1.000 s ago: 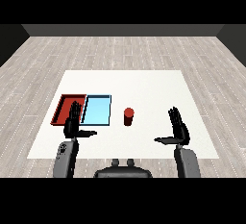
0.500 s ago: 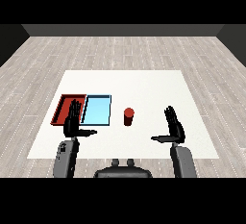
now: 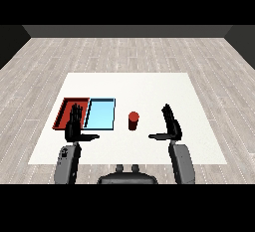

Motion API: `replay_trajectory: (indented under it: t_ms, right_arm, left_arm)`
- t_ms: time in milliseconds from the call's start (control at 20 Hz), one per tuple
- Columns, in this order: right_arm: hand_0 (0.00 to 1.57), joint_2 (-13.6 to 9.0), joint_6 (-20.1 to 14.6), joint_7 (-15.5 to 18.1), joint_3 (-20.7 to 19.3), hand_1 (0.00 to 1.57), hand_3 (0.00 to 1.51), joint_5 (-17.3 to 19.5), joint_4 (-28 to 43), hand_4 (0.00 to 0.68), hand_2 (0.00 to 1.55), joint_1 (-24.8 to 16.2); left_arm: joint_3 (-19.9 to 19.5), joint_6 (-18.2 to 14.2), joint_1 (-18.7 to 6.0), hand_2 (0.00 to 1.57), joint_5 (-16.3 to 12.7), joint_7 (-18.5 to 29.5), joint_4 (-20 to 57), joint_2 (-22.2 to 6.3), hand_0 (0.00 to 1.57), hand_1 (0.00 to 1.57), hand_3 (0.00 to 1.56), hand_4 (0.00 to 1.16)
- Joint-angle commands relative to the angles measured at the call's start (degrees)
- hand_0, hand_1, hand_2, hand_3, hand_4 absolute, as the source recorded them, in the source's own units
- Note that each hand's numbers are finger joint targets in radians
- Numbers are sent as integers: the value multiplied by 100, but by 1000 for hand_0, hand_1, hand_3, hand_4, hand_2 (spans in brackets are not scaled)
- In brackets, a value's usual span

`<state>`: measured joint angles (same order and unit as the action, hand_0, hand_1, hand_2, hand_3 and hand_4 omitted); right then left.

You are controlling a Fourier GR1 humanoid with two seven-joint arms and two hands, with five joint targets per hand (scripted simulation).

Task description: Pick the red can and put it in the red box

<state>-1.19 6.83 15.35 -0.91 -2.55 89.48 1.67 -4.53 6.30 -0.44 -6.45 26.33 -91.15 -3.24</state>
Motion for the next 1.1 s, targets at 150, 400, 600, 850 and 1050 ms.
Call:
replay_trajectory:
  t_ms: [150,400,600,850,1050]
  right_arm:
    - [0,114,-181,-20,320,0,0,-381,-460,0,0,210]
    - [0,116,-147,-37,115,0,0,-702,-1160,0,0,747]
    - [0,118,-469,470,574,0,0,-853,-1696,0,0,729]
    - [0,118,-553,900,722,0,0,-1039,-2200,0,0,827]
    - [0,119,-1032,929,1319,0,0,-1352,-2188,0,0,777]
  left_arm:
    - [131,-55,90,0,64,131,1,161,0,0,0,0]
    - [234,-417,-19,0,311,-128,-268,247,0,0,0,0]
    - [56,-209,-126,0,187,154,238,110,0,0,0,0]
    - [229,-275,191,0,269,166,-2,235,0,0,0,0]
    - [78,-72,355,0,54,80,-332,68,0,0,0,0]
